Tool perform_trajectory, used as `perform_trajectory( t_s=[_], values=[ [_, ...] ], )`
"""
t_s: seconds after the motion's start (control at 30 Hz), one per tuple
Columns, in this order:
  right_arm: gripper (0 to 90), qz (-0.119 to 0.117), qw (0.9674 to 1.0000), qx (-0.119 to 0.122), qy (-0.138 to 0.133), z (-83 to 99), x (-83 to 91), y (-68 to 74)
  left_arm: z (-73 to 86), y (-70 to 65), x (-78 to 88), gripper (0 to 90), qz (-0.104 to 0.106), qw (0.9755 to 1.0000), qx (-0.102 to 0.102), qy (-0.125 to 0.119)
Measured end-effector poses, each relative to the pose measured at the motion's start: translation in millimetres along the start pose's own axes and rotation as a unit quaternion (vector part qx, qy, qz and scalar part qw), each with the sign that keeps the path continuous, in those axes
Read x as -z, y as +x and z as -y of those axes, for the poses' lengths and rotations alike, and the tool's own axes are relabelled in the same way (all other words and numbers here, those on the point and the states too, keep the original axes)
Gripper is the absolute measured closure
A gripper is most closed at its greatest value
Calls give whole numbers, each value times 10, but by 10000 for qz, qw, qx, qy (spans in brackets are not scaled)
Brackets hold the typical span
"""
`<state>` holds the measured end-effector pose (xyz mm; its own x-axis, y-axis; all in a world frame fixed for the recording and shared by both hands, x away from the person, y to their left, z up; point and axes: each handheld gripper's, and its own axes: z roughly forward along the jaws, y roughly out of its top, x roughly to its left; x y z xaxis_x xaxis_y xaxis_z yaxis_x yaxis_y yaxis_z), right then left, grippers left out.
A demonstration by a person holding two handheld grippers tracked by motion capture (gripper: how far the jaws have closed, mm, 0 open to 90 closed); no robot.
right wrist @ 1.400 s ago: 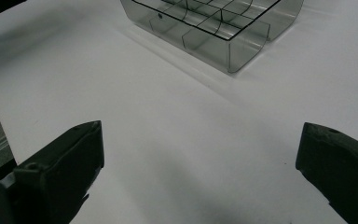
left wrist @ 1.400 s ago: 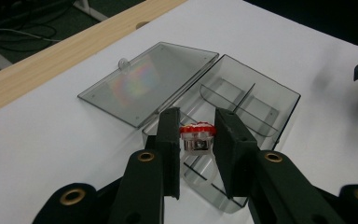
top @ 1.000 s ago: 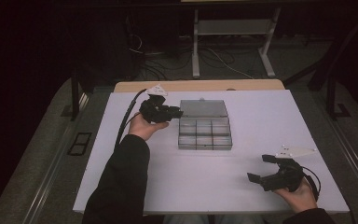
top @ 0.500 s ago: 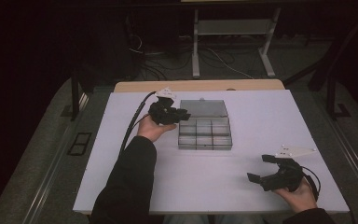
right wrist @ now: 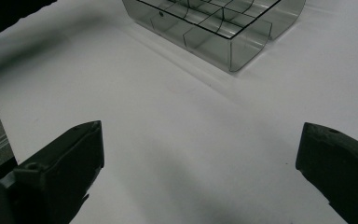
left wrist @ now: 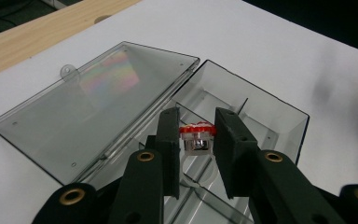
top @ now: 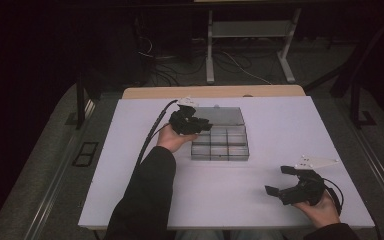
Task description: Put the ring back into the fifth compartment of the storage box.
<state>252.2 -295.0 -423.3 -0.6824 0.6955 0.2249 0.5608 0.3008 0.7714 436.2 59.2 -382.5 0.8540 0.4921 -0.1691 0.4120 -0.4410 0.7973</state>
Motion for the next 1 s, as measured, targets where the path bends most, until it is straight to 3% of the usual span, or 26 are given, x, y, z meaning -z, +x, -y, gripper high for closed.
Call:
perform_trajectory(
  t_s=[0.4,0.7,1.0],
  values=[
    [5,9,10000,3,-5,1,7,-3,13,-27,-249,709,70,9999,-15,124],
    [5,4,10000,22,3,1,8,0,20,-53,-434,709,56,9992,-101,379],
    [5,16,10000,47,0,1,10,-1,-34,-127,-613,703,-98,9980,-196,599]
  ],
)
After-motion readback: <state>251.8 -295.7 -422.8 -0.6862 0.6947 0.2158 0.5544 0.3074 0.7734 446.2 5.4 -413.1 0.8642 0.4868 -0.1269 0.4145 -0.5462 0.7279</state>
